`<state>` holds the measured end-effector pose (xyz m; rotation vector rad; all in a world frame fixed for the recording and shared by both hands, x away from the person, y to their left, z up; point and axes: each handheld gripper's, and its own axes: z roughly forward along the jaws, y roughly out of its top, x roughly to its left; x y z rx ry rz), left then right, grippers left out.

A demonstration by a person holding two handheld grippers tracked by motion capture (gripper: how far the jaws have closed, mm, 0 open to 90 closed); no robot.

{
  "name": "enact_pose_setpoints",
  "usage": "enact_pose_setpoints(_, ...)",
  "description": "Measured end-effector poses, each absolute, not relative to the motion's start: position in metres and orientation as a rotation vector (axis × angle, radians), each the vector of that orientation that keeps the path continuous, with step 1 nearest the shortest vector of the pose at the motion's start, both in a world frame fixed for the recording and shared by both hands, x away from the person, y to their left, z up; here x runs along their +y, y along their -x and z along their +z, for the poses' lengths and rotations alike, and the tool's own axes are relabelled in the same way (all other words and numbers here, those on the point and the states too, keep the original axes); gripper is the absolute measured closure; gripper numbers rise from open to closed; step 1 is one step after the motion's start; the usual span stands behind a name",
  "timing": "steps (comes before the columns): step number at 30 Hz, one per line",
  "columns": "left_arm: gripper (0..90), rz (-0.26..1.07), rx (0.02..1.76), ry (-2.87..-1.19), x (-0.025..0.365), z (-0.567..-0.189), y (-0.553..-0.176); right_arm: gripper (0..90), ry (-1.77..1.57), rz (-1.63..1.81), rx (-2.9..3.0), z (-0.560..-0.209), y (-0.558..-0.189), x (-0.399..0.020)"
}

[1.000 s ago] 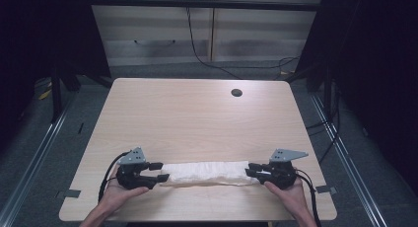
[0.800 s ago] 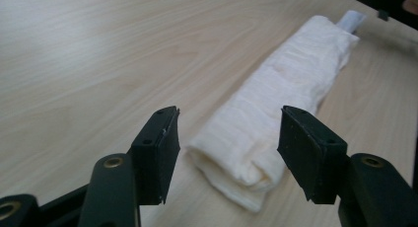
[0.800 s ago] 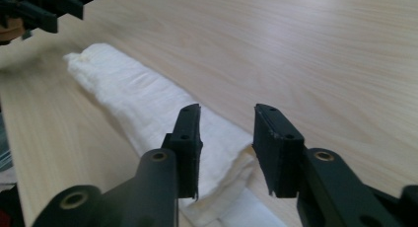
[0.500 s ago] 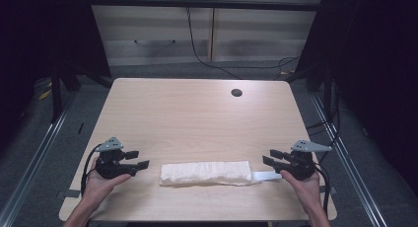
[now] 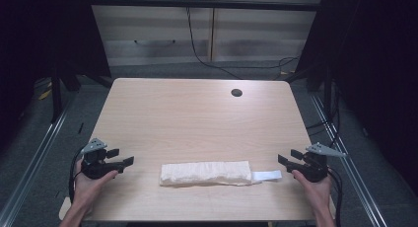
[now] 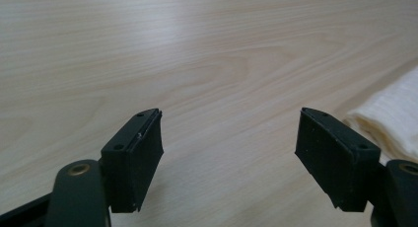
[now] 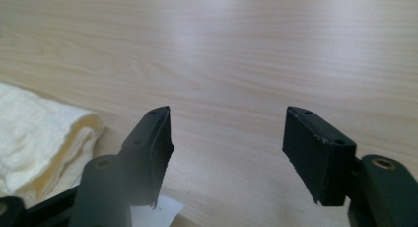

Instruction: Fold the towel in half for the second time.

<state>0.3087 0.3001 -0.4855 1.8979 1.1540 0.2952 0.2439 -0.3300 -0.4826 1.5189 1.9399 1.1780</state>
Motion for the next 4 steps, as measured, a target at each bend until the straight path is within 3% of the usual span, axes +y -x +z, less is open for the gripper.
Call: enact_pose_setpoints(4,24.0,0.31,1.154,-1.909,0.3007,-0.4883,-0.3086,29.5,-1.51,1.082,1.987,-0.488,-0.2462,-0.3246)
